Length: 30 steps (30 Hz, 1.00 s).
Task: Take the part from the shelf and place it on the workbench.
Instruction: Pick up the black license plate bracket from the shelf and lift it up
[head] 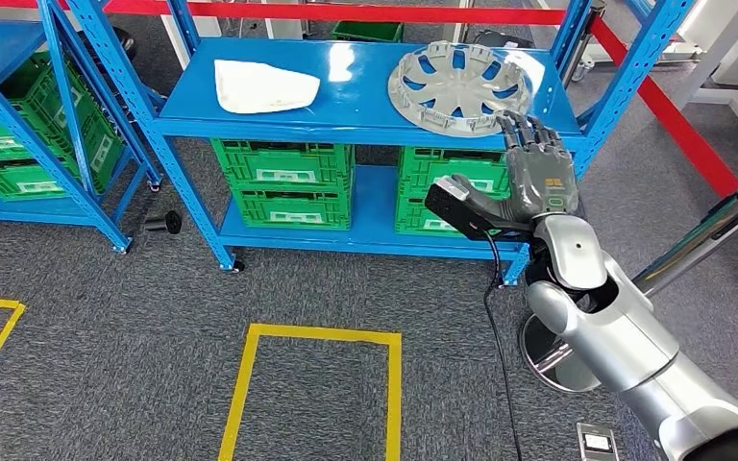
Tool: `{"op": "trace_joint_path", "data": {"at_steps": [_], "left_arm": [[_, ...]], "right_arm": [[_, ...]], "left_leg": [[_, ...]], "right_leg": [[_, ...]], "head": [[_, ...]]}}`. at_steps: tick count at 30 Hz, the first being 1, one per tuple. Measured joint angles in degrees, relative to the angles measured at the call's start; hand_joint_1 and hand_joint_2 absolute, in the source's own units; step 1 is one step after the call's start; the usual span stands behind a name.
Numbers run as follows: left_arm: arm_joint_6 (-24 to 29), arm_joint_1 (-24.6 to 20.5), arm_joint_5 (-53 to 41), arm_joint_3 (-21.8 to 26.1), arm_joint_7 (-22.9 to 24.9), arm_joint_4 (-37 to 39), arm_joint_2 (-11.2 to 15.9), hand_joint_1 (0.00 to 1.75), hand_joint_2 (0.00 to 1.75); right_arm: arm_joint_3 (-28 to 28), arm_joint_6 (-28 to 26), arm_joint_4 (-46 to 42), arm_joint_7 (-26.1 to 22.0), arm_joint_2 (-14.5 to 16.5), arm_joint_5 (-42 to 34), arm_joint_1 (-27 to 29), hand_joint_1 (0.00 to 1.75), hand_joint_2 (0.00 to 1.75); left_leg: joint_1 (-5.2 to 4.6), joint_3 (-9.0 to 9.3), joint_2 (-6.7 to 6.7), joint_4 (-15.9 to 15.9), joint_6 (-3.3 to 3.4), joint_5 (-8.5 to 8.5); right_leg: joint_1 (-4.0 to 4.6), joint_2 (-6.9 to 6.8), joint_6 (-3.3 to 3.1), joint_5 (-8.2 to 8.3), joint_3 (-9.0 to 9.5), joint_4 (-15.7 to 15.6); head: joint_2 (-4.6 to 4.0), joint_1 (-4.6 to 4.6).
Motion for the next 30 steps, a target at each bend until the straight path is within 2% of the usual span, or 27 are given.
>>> {"op": "trace_joint_path", "data": {"at_steps": [20,30], "left_arm": [[0.0,-0.03,-0.79,-0.76,0.21,0.27,0.3,0.0,0.0],[0.0,-0.03,-0.79,-0.76,1.16,0.29,0.63,0.0,0.0]], "right_arm": [[0.69,-2.64,2.51,2.1,0.55,-8.09,-0.19,0.0,0.0],[1.34,-1.6,4.83,1.51,1.01,-18.83,-0.51,0.0,0.0]], "left_leg": [[0.0,-0.01,0.0,-0.01,0.0,0.0],[0.0,-0.02,0.0,-0.01,0.0,0.0]], "right_leg": [[0.0,0.0,0.0,0.0,-0.01,-0.06],[0.0,0.0,0.0,0.0,-0.02,-0.07]], "head": [[0.0,0.0],[0.0,0.01]]}}
